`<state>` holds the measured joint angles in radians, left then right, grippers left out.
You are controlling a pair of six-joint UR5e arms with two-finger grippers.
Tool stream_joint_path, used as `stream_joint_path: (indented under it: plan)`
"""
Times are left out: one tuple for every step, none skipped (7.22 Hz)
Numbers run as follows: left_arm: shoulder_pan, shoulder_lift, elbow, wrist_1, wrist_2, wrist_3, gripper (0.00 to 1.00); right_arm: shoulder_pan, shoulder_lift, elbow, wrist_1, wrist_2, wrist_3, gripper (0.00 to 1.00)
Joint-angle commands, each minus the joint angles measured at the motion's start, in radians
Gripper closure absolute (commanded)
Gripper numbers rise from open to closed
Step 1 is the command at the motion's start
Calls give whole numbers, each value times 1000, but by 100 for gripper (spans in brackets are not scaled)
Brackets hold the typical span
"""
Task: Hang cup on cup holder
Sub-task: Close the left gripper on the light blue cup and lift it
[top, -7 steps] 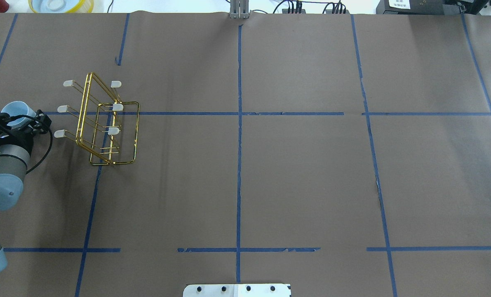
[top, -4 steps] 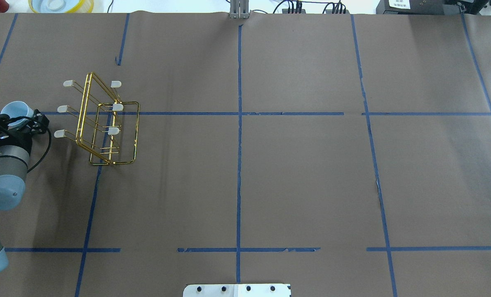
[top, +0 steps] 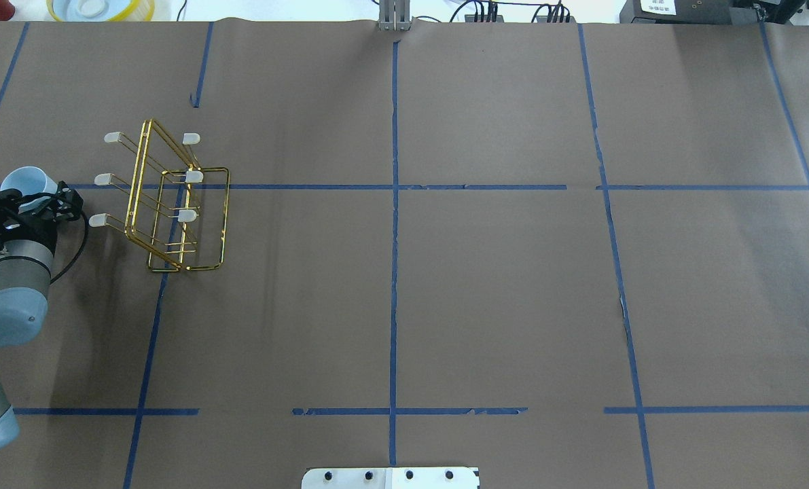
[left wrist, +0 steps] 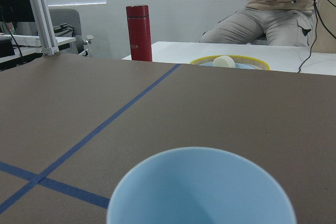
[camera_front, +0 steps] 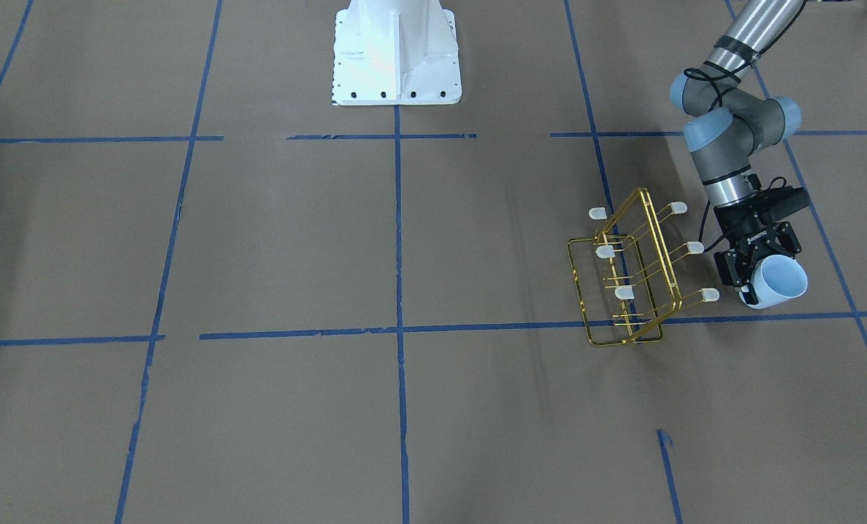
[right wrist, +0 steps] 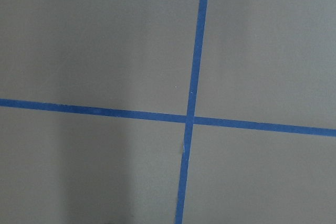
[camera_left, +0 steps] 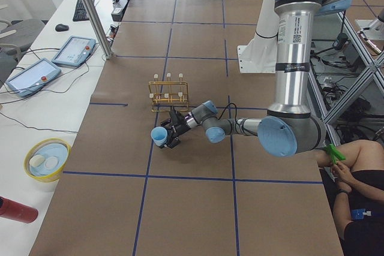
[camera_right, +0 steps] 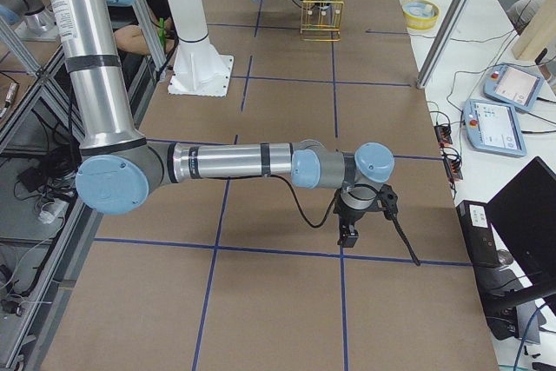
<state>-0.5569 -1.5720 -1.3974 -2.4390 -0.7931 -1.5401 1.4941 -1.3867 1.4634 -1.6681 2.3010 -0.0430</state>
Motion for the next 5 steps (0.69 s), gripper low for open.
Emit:
stream_joint_path:
  plan:
    - [-4,0,-5,0,-1,0,75,0,0,0,-1,0,0,0]
    - [-23,3,-35,-2,-11,-2,98,0,0,0,1,0,0,0]
    - [-68,21,-126,-3,-46,6,100,0,0,0,-1,0,0,0]
    - [-107,115,-226,-3,-114,11,100,0,0,0,1,0,0,0]
    - [-116,209,-297,-85,-123,61,100,0,0,0,1,0,0,0]
